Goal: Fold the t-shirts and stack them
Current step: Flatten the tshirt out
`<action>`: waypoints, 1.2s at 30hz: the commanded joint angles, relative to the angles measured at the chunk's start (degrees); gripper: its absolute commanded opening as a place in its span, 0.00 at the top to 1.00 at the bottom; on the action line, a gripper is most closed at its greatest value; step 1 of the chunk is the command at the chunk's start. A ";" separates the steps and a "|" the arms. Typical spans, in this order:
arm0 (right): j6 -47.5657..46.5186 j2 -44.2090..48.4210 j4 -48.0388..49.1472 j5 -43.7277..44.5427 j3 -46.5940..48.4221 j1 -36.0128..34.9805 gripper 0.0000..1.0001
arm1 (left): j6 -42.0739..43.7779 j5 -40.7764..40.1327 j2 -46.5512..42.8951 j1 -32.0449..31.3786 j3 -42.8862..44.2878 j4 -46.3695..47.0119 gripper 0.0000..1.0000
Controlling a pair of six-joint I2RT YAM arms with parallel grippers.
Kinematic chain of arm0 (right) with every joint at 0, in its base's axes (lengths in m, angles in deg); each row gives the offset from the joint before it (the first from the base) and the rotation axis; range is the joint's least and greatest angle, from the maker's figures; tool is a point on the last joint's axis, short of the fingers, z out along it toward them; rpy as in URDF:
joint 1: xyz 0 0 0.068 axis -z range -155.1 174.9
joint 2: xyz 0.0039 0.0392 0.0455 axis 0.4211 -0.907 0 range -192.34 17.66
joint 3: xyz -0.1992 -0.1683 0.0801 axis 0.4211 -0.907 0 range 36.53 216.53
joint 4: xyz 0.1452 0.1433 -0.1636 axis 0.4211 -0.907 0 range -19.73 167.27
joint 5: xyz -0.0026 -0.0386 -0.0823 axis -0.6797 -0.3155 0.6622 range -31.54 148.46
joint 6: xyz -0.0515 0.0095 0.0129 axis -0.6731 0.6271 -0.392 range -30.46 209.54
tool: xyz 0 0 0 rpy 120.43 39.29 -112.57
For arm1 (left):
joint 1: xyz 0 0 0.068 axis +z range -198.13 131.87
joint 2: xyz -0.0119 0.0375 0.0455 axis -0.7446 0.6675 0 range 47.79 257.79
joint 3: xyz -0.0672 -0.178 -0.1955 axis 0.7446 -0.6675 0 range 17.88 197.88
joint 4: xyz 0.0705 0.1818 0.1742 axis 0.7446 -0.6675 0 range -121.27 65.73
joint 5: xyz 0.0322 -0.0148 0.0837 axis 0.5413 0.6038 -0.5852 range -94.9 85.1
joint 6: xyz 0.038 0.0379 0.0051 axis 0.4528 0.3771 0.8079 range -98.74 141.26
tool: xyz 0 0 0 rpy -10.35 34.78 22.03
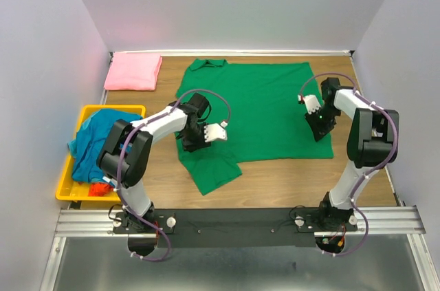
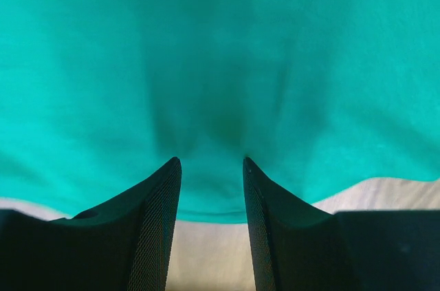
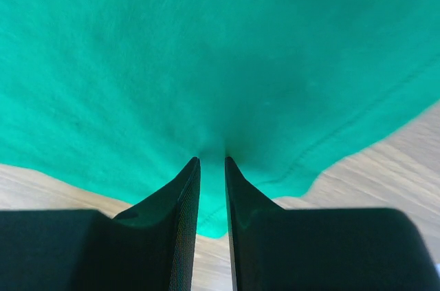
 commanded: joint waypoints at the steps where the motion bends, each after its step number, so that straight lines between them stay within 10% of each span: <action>1: -1.27 0.47 2.15 1.39 -4.46 0.16 0.73 | 0.04 -1.12 -0.53 -0.25 -3.37 0.75 0.51; 16: -7.00 17.26 -3.46 4.05 -15.83 0.16 0.68 | 3.03 7.58 -15.92 -13.17 -9.63 -15.42 0.51; 26: -2.51 8.66 -5.93 -3.08 -3.69 0.16 0.67 | -0.65 2.75 -5.38 0.53 2.95 -4.98 0.51; 36: -4.18 5.58 0.74 1.04 -10.80 0.16 0.67 | -0.13 0.73 -1.85 1.15 -6.18 -0.84 0.51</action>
